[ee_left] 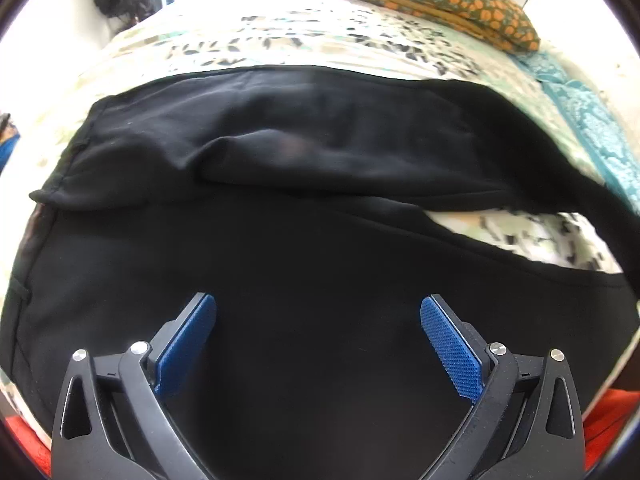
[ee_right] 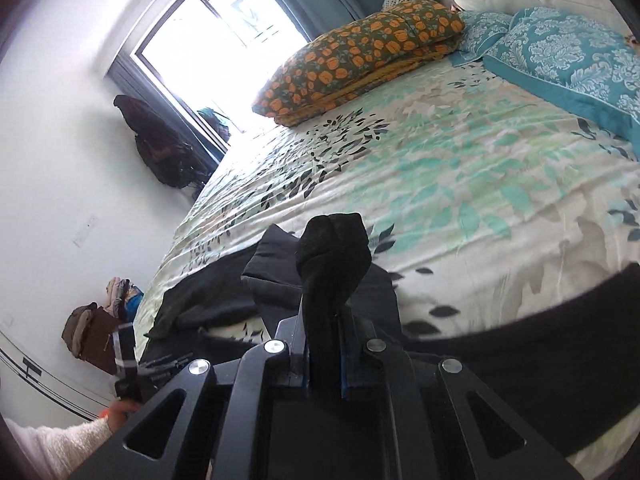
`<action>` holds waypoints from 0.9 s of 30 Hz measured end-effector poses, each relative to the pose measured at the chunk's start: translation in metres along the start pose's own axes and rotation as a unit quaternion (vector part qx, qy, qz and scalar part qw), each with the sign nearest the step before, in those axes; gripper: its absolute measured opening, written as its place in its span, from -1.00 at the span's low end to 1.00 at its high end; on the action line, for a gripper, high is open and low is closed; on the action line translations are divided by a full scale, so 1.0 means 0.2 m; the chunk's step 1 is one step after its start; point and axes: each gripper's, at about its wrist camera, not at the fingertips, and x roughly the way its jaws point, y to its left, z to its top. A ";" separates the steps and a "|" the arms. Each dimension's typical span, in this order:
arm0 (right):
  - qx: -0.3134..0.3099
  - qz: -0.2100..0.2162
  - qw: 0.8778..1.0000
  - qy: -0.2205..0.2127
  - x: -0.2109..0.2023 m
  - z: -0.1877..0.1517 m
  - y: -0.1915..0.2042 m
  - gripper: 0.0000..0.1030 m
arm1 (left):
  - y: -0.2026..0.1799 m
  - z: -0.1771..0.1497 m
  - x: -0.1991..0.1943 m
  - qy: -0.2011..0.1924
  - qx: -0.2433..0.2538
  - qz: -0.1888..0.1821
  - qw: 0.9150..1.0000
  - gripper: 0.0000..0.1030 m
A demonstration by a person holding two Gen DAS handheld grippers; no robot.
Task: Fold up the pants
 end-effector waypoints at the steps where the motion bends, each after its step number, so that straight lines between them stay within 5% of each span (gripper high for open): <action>1: -0.002 -0.003 1.000 -0.001 -0.03 -0.07 0.03 -0.82 | -0.01 0.00 -0.02 0.004 0.000 -0.010 1.000 0.99; 7: -0.007 -0.006 1.000 0.007 -0.11 -0.31 0.10 -0.82 | -0.11 -0.01 -0.08 0.019 -0.004 -0.044 0.999 0.99; 16: -0.011 -0.008 0.999 -0.034 -0.19 -0.33 0.07 -0.81 | -0.13 0.04 -0.06 0.056 -0.076 -0.085 0.992 0.99; 20: -0.001 -0.004 0.999 -0.045 -0.23 -0.33 0.03 -0.81 | -0.06 0.18 0.00 0.060 -0.139 -0.105 0.983 0.99; 27: -0.008 0.005 0.998 -0.068 -0.35 -0.30 0.04 -0.81 | -0.17 0.50 0.14 0.068 -0.134 -0.127 0.980 0.99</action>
